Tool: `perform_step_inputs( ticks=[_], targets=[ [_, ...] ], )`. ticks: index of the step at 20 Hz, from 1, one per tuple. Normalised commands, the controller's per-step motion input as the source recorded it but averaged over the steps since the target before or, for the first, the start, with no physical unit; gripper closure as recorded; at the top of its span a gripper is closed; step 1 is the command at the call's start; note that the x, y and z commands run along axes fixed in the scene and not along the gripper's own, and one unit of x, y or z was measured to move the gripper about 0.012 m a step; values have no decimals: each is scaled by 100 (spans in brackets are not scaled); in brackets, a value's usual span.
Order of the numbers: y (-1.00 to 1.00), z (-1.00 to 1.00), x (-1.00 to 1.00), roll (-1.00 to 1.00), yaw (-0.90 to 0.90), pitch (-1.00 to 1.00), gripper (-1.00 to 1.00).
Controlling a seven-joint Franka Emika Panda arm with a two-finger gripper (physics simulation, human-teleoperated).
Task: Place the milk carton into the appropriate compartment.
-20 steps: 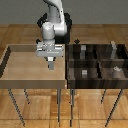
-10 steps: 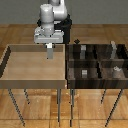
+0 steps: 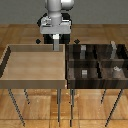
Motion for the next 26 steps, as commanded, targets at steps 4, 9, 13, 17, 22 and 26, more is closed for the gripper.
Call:
perform_step_inputs(
  ticks=[4, 9, 13, 17, 22, 26],
  targets=[
    [100, 0, 0, 0, 0, 0, 100],
    [100, 0, 0, 0, 0, 0, 100],
    [50, 0, 0, 0, 0, 0, 100],
    [0, 0, -100, 0, 0, 0, 100],
    [0, 0, -100, 0, 0, 0, 100],
    [0, -25, -75, 0, 0, 0, 100]
  ],
)
